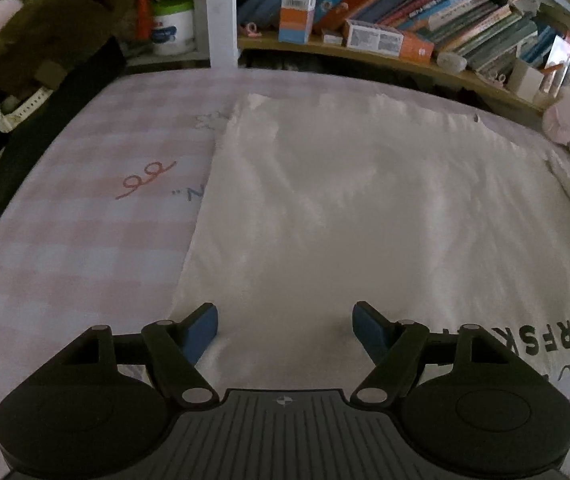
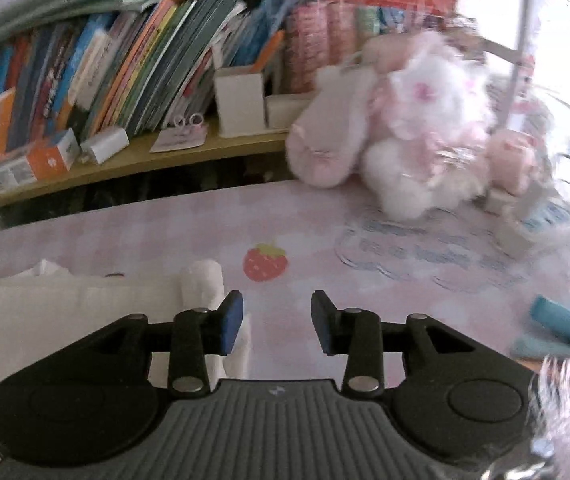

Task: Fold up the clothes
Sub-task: 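Grasp the cloth handle of the cream tote bag with the right gripper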

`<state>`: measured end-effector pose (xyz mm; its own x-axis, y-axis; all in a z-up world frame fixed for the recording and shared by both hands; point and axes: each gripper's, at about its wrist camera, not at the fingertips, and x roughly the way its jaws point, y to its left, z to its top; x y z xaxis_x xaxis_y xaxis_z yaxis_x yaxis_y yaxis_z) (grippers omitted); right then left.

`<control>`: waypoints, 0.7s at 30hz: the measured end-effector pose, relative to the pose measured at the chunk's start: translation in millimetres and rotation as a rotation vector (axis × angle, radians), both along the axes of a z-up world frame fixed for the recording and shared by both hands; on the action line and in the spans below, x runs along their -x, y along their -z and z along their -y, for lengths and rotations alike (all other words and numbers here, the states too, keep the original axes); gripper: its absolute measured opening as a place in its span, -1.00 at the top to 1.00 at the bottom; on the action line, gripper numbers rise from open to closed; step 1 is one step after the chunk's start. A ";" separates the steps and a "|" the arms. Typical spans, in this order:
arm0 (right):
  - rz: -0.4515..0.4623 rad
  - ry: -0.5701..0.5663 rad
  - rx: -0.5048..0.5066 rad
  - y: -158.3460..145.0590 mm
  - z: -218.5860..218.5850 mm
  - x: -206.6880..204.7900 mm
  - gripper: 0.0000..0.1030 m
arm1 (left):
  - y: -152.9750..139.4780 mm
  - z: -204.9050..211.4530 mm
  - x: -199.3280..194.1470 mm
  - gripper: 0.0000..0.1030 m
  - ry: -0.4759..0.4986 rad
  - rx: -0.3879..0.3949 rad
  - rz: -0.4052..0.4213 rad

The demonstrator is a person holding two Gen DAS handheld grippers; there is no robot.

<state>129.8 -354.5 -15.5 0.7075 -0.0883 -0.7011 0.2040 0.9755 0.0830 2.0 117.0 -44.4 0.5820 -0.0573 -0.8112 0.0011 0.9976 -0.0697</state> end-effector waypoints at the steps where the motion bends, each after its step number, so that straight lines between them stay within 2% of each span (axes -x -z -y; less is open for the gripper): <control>1: -0.002 -0.024 -0.020 -4.6 0.1 13.2 0.24 | -1.4 -0.1 1.7 -0.49 0.004 0.003 0.011; 4: -0.038 -0.106 -0.062 -12.6 -3.7 59.4 0.11 | -2.6 1.4 7.9 -0.49 0.031 -0.008 0.025; 6: -0.083 -0.144 -0.093 -13.3 -10.7 92.0 0.11 | -1.5 2.8 11.9 -0.49 0.055 -0.026 0.026; 11: -0.177 -0.148 -0.171 -1.4 -29.4 156.2 0.11 | 7.6 5.7 17.0 -0.49 0.087 -0.060 0.016; 16: -0.224 -0.114 -0.164 18.2 -46.0 177.7 0.14 | 15.3 8.1 19.1 -0.49 0.112 -0.082 0.016; 21: -0.186 -0.057 -0.126 14.5 -45.3 174.5 0.16 | 19.9 10.0 22.6 -0.49 0.129 -0.093 0.016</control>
